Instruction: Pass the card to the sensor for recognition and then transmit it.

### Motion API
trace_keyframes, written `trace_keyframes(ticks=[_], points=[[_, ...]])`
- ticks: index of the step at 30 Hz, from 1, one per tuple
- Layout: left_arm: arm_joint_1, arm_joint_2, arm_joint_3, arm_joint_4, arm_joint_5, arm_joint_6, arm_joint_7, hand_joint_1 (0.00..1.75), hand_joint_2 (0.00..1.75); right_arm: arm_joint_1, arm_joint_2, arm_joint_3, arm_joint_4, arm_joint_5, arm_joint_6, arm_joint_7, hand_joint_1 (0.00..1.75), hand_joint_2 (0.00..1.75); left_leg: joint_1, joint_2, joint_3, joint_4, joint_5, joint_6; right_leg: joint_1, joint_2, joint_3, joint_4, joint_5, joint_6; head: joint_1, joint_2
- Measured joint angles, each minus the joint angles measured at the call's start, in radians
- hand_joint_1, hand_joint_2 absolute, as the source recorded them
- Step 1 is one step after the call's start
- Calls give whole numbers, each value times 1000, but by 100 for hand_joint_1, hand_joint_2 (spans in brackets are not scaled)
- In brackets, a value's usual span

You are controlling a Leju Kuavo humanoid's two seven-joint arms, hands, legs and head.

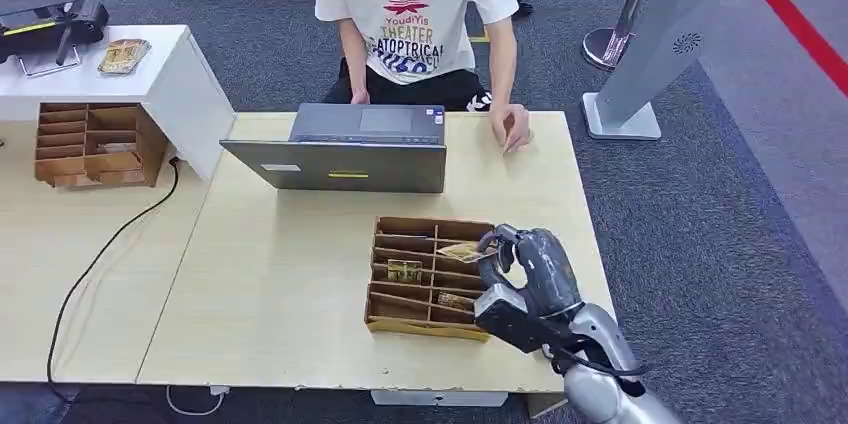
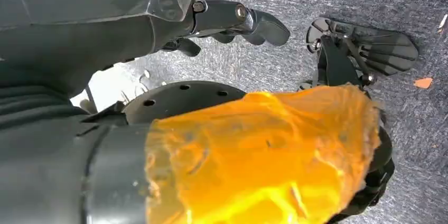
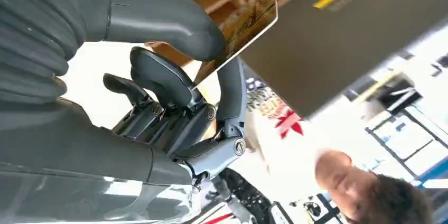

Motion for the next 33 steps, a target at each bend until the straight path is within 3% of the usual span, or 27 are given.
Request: trace_keyframes(ticks=[7, 14, 30, 33], points=[[1, 0, 0, 0, -4, -2, -2, 0, 0, -6, 0, -40, -50, -112, 50, -47, 175, 175, 0, 0, 0, 0, 0, 0, 0, 0, 0, 0, 0, 0, 0, 0], [0, 0, 0, 0, -14, -2, -2, 0, 0, -47, 2, -43, -61, -137, 76, -54, 175, 175, 0, 0, 0, 0, 0, 0, 0, 0, 0, 0, 0, 0, 0, 0], [-8, -4, -11, 0, -40, 2, 18, 0, 0, -212, 69, -29, -4, -143, 96, -35, 175, 175, 0, 0, -1, 0, 1, 0, 0, 0, 0, 1, 0, 0, 0, 0], [-12, -4, -24, 0, -56, 5, 29, 0, 0, -275, 95, -23, 30, -161, 105, -6, 175, 175, 0, 1, 0, 0, 1, 0, 0, 1, 0, 1, 0, 0, 0, 0]])
